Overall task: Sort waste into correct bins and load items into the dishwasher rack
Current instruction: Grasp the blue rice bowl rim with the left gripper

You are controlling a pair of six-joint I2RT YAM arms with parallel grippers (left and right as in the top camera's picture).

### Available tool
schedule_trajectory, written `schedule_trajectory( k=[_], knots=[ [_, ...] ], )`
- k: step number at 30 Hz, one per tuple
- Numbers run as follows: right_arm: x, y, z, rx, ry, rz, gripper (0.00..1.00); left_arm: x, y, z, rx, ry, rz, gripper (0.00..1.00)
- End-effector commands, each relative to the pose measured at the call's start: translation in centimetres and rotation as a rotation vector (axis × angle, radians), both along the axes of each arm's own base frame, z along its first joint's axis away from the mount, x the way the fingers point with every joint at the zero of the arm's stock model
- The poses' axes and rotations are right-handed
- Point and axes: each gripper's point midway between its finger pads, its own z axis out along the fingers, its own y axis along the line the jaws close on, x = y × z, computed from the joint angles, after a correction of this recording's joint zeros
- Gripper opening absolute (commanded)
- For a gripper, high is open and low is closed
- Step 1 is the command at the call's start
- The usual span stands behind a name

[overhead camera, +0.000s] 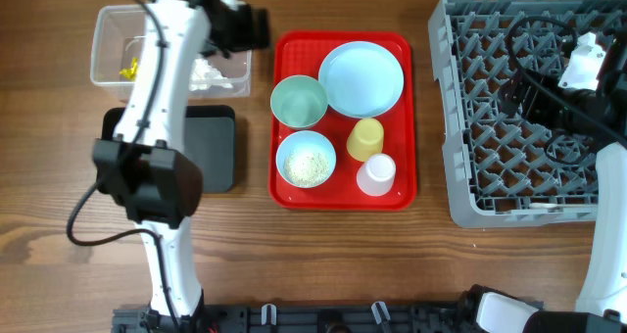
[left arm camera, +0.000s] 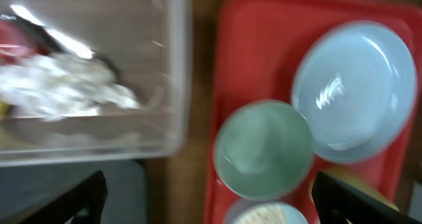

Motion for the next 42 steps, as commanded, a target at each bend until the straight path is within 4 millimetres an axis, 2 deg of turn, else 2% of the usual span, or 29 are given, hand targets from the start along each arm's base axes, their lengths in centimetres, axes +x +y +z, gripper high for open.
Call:
schedule_trajectory(
  k=[1, 2, 4, 5, 8, 9, 10, 13, 15, 18, 20, 24, 28, 30, 33, 34, 36, 37, 39, 41, 42],
  knots=[
    [0.2, -0.2, -0.1, 0.004, 0.004, -0.015, 1.0, -3.9, -7.7, -0.2, -0.035, 0.062, -0.201, 1.0],
    [0.1, -0.2, -0.1, 0.004, 0.005, -0.015, 1.0, -4.6, -9.4, -0.6, -0.02, 0.063, -0.24, 1.0],
    [0.1, -0.1, -0.2, 0.005, 0.009, -0.015, 1.0, -5.4, -11.3, -1.9, 0.051, 0.051, -0.28, 1.0],
    [0.0, -0.1, -0.2, 0.006, 0.012, -0.015, 1.0, -6.3, -12.3, -3.3, 0.071, 0.074, -0.276, 1.0],
    [0.0, -0.1, -0.2, 0.006, 0.014, -0.015, 1.0, -8.8, -12.8, -5.3, 0.099, 0.163, -0.279, 0.92],
    [0.0, -0.1, -0.2, 0.006, 0.014, -0.015, 1.0, -10.5, -12.6, -5.6, 0.122, 0.227, -0.265, 0.92],
    [-0.1, -0.1, -0.2, 0.007, 0.015, -0.015, 1.0, -12.0, -12.4, -5.7, 0.144, 0.279, -0.246, 0.86],
    [-0.1, -0.1, -0.2, 0.007, 0.016, -0.015, 1.0, -15.2, -13.5, -6.2, 0.249, 0.32, -0.239, 0.86],
    [-0.1, -0.1, -0.3, 0.006, 0.016, -0.014, 1.0, -17.2, -14.9, -8.7, 0.313, 0.32, -0.28, 0.85],
    [-0.1, -0.1, -0.3, 0.007, 0.018, -0.014, 1.0, -18.8, -14.4, -11.2, 0.346, 0.365, -0.275, 0.82],
    [-0.1, -0.1, -0.3, 0.008, 0.018, -0.014, 1.0, -19.2, -14.0, -11.6, 0.352, 0.372, -0.276, 0.8],
    [-0.3, 0.0, -0.4, 0.011, 0.027, -0.015, 1.0, -19.1, -14.3, -9.7, 0.317, 0.317, -0.341, 0.78],
    [-0.3, 0.0, -0.4, 0.01, 0.027, -0.014, 1.0, -20.8, -13.2, -11.9, 0.34, 0.362, -0.477, 0.71],
    [-0.4, 0.0, -0.4, 0.012, 0.03, -0.015, 1.0, -21.2, -13.9, -11.6, 0.269, 0.327, -0.526, 0.72],
    [-0.3, 0.1, -0.4, 0.021, 0.028, -0.014, 1.0, -20.5, -14.9, -11.8, 0.23, 0.266, -0.59, 0.74],
    [-0.3, 0.1, -0.4, 0.023, 0.028, -0.018, 1.0, -20.5, -15.2, -12.3, 0.213, 0.26, -0.607, 0.68],
    [-0.4, 0.2, -0.4, 0.023, 0.029, -0.017, 1.0, -20.5, -15.2, -13.5, 0.209, 0.25, -0.605, 0.42],
    [-0.4, 0.2, -0.4, 0.023, 0.03, -0.017, 1.0, -20.6, -14.9, -14.4, 0.209, 0.251, -0.603, 0.33],
    [-0.4, 0.2, -0.4, 0.023, 0.03, -0.017, 1.0, -20.9, -14.6, -15.7, 0.211, 0.254, -0.602, 0.31],
    [-0.3, 0.3, -0.4, 0.03, 0.028, -0.015, 1.0, -20.6, -14.8, -15.8, 0.205, 0.234, -0.601, 0.29],
    [-0.3, 0.3, -0.4, 0.036, 0.029, -0.025, 1.0, -20.3, -15.1, -15.8, 0.198, 0.219, -0.6, 0.23]
  ],
)
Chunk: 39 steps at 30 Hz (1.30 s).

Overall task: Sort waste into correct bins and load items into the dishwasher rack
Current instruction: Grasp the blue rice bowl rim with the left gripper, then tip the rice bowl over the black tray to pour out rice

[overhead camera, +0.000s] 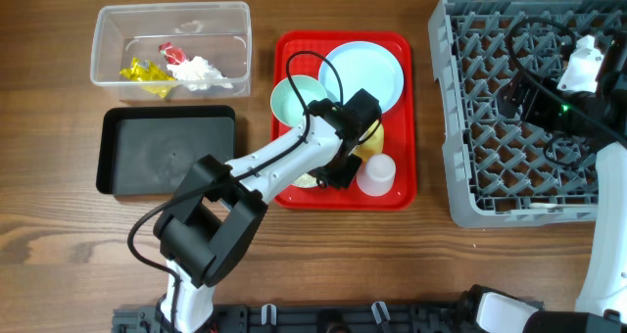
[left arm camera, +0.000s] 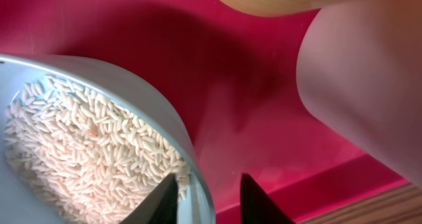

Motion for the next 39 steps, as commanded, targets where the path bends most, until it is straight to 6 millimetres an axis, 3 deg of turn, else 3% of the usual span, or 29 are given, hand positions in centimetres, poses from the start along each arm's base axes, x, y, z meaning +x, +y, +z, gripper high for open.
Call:
schedule_trajectory(
  k=[1, 2, 7, 10, 13, 16, 18, 21, 25, 31, 35, 37, 39],
  knots=[
    [0.2, 0.1, -0.1, 0.023, 0.004, -0.019, 1.0, 0.0, 0.1, -0.4, -0.011, -0.002, -0.009, 0.13],
    [0.1, 0.1, -0.1, 0.023, 0.005, -0.019, 1.0, 0.1, 0.1, -0.4, -0.011, -0.004, -0.01, 0.05],
    [0.1, 0.1, -0.1, 0.019, 0.005, -0.014, 1.0, -0.2, 1.6, -0.4, 0.061, -0.003, -0.005, 0.04],
    [0.1, 0.1, -0.1, 0.019, 0.004, -0.013, 1.0, 0.1, 2.2, 0.9, 0.076, -0.024, 0.009, 0.04],
    [0.1, 0.1, -0.1, 0.024, 0.009, -0.019, 1.0, 1.9, 2.1, 5.9, 0.002, -0.099, 0.079, 0.04],
    [-0.1, 0.2, -0.2, 0.026, 0.016, -0.018, 1.0, 3.6, 3.1, 11.2, -0.109, -0.176, 0.243, 0.04],
    [0.0, 0.1, -0.2, 0.024, 0.012, -0.018, 1.0, 4.2, 5.9, 15.2, -0.202, -0.211, 0.345, 0.04],
    [-0.1, 0.2, -0.2, 0.026, 0.016, -0.018, 1.0, 4.9, 11.1, 17.2, -0.217, -0.215, 0.501, 0.04],
    [0.0, 0.1, -0.2, 0.014, 0.012, -0.001, 1.0, 5.4, 15.0, 16.5, -0.329, -0.105, 0.559, 0.04],
    [0.0, 0.1, -0.2, 0.01, 0.009, 0.003, 1.0, 5.2, 17.8, 13.7, -0.594, -0.008, 0.518, 0.04],
    [0.1, 0.1, -0.2, 0.01, 0.008, 0.003, 1.0, 4.6, 19.6, 10.8, -0.696, 0.03, 0.574, 0.04],
    [0.1, 0.1, -0.2, 0.01, 0.008, 0.003, 1.0, 4.0, 19.2, 11.4, -0.848, 0.027, 0.519, 0.04],
    [0.0, 0.1, -0.3, 0.012, 0.013, 0.003, 1.0, 3.9, 20.1, 12.4, -0.971, 0.009, 0.534, 0.04]
  ],
)
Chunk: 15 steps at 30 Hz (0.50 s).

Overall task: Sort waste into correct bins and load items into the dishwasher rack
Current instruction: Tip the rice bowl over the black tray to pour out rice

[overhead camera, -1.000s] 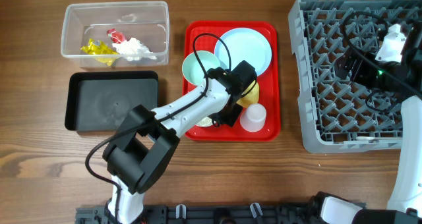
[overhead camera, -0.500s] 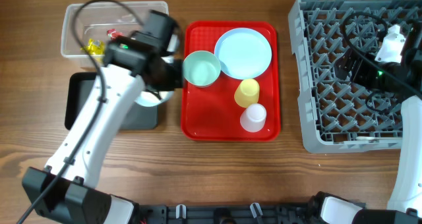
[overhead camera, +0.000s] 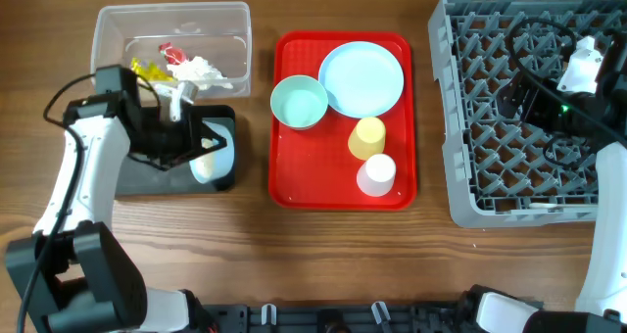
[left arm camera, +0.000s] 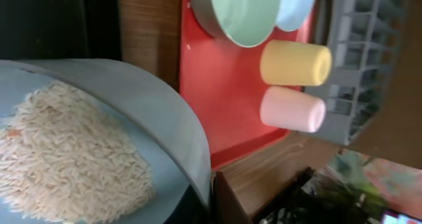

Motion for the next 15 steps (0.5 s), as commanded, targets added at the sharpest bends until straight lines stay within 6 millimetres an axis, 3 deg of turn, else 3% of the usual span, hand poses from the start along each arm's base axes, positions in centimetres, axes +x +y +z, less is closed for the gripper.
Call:
schedule_trajectory(
  k=[1, 7, 10, 15],
  knots=[
    [0.2, 0.1, -0.2, 0.004, 0.004, 0.011, 1.0, 0.0, 0.3, 2.9, -0.219, -0.139, -0.01, 0.04],
    [0.2, 0.0, -0.1, 0.003, 0.002, 0.011, 1.0, 0.5, 3.8, 4.2, -0.337, -0.204, 0.101, 0.04],
    [0.2, 0.1, -0.2, 0.004, 0.003, 0.012, 1.0, 1.4, 4.2, 4.4, -0.445, -0.259, 0.112, 0.04],
    [0.2, 0.1, -0.2, 0.003, 0.003, 0.012, 1.0, 2.8, 4.7, 1.9, -0.493, -0.244, 0.127, 0.04]
  ],
)
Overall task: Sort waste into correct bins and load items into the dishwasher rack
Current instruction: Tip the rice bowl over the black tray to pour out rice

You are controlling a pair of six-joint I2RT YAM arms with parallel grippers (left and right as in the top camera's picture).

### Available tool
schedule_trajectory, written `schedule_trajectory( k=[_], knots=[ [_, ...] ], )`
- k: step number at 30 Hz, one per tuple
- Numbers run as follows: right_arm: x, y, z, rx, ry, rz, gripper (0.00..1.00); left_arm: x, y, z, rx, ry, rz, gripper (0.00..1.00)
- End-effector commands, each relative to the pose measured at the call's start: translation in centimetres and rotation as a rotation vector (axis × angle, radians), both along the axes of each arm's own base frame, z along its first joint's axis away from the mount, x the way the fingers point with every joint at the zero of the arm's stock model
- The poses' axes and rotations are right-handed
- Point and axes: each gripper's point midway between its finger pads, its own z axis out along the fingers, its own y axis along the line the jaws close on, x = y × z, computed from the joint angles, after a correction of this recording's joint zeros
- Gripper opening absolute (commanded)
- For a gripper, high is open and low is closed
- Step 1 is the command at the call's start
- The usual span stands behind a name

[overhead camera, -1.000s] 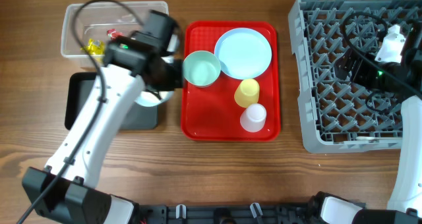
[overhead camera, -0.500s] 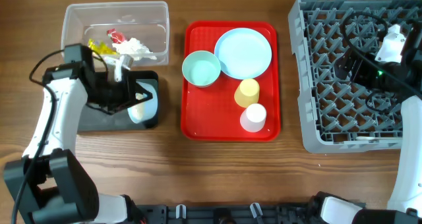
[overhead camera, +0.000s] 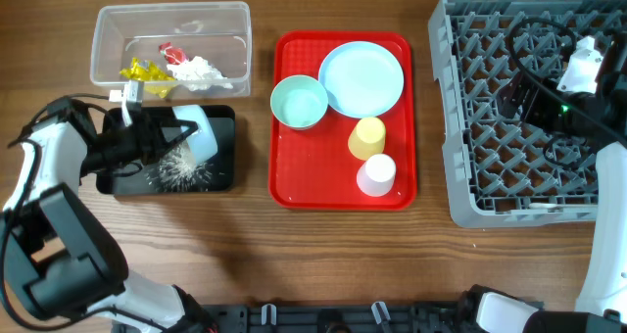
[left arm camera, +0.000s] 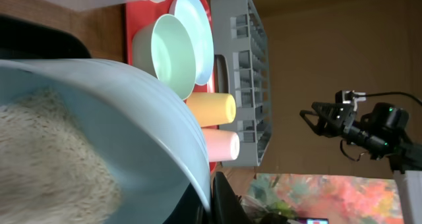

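My left gripper [overhead camera: 174, 131] is shut on the rim of a light blue bowl [overhead camera: 196, 137], tipped on its side over the black tray [overhead camera: 220, 166]. Rice [overhead camera: 176, 173] lies spilled in that tray; in the left wrist view the bowl [left arm camera: 119, 118] fills the frame with rice [left arm camera: 46, 151] sliding inside it. On the red tray [overhead camera: 294, 191] stand a green bowl [overhead camera: 298, 102], a blue plate [overhead camera: 361, 78], a yellow cup [overhead camera: 366, 137] and a pink cup [overhead camera: 375, 174]. My right gripper [overhead camera: 509, 96] hangs over the grey dishwasher rack [overhead camera: 470, 176]; its jaws are too small to read.
A clear bin [overhead camera: 108, 24] with yellow, red and white scraps stands behind the black tray. The rack takes up the right side of the table. Bare wood shows along the front edge.
The bowl in my left gripper has tipped much further onto its side, and rice now lies in the black tray. The arm has swung a little left. The right arm is still.
My left gripper hung by the clear bin while the rice bowl sat on the red tray. Then it stood at that bowl's rim on the tray. Later it held the bowl over the black tray, and now rice has spilled into it.
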Motion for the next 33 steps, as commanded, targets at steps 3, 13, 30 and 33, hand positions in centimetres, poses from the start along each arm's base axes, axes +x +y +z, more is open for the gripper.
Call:
schedule_trajectory(
  k=[3, 13, 30, 33],
  knots=[
    [0.2, 0.1, -0.2, 0.003, 0.002, 0.012, 1.0, 0.9, 0.2, -0.3, -0.064, -0.076, 0.003, 0.04],
    [0.0, 0.0, -0.3, -0.001, 0.013, 0.008, 1.0, 0.7, 0.3, 2.3, -0.236, -0.044, 0.063, 0.04],
    [0.0, -0.1, -0.4, -0.002, 0.016, 0.007, 1.0, 0.4, 2.1, 4.1, -0.322, -0.061, 0.147, 0.04],
    [0.0, -0.1, -0.4, -0.003, 0.015, 0.007, 1.0, 0.0, 1.5, 5.8, -0.266, -0.147, 0.116, 0.04]
  ],
)
